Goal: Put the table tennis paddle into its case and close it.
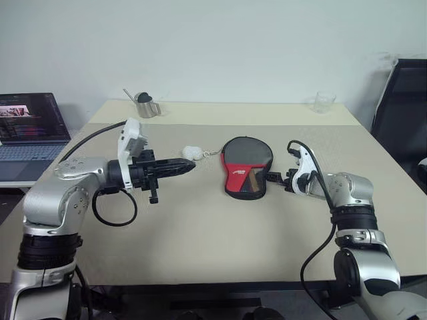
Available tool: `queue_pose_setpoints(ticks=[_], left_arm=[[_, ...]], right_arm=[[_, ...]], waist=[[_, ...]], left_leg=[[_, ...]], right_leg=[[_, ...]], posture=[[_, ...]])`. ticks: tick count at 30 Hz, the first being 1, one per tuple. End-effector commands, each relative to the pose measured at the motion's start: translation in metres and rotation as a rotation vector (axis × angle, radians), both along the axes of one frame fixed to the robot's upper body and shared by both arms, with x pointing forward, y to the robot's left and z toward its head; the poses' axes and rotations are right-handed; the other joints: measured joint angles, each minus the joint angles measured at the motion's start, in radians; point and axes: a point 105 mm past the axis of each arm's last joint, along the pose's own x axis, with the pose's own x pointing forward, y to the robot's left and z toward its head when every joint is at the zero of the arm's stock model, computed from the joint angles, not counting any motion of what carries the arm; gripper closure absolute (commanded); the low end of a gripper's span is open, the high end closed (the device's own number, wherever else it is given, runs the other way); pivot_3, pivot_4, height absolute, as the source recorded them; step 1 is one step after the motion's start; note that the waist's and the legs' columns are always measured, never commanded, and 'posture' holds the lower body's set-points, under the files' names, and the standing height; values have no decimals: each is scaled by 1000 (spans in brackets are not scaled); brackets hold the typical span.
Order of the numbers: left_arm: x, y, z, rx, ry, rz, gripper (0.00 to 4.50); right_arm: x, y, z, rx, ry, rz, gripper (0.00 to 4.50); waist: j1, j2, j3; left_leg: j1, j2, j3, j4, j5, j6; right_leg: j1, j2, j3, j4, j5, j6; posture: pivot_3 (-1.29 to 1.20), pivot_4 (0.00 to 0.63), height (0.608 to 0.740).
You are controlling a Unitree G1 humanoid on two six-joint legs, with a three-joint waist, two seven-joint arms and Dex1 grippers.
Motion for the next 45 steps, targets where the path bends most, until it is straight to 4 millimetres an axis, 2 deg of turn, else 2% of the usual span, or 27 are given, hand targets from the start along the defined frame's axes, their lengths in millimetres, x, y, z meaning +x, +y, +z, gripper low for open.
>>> queue_pose_setpoints(ticks=[1,6,11,14,17,23,25,27,32,38,45], left_arm=[[-3,6,1,15,-26,39,4471],[-4,4,0,3,-27,47,4471],[-1,5,-1,10,-30,72,4471],[-2,4,-1,10,-30,69,4471],[-3,5,-1,14,-30,72,4471],[-4,2,-2,12,-29,65,4471],[-4,1,-2,11,-28,64,4471],[-4,0,-3,12,-25,62,4471],[-2,0,-4,9,-22,62,4471],[-4,-1,-2,0,-21,52,4471],[-7,-2,-3,-2,-17,49,4471]], right_arm=[[5,10,26,56,-68,24,0],[6,18,35,105,-78,47,0],[5,22,18,78,-27,33,0],[5,19,20,76,-35,21,0],[7,9,25,59,-54,-2,0],[14,-26,33,-57,-100,-78,0],[14,-32,34,-81,-105,-81,0],[13,-28,40,-55,-110,-61,0],[8,3,48,30,-110,28,0],[5,24,39,86,-70,56,0],[4,33,26,104,-25,50,0]], waist=[[0,0,0],[2,0,0],[1,0,0],[1,0,0],[1,0,0],[2,0,0],[2,0,0],[0,0,0],[-5,0,0],[1,0,0],[1,0,0]], left_leg=[[0,0,0,0,0,0],[0,1,0,0,0,0],[0,1,0,0,0,0],[0,1,0,-1,0,0],[0,1,0,-1,0,0],[0,1,0,-1,0,0],[0,0,0,-1,0,0],[0,0,0,-2,0,0],[0,1,0,-2,0,0],[0,1,0,-2,0,0],[-1,1,0,-2,0,0]], right_leg=[[0,0,0,0,0,0],[0,0,0,0,0,0],[0,0,0,0,0,0],[0,0,0,0,0,0],[0,0,0,0,0,0],[0,-1,0,-1,0,0],[0,-1,0,-2,0,0],[0,-1,0,-2,0,0],[-1,0,0,-2,0,-2],[-1,0,-1,-2,0,-2],[-1,-1,-1,-4,0,-2]], posture=[[0,150,740],[0,150,740],[0,150,740],[0,150,740],[0,150,740],[0,150,740],[0,150,740],[0,150,740],[0,150,740],[0,150,740],[0,150,740]])
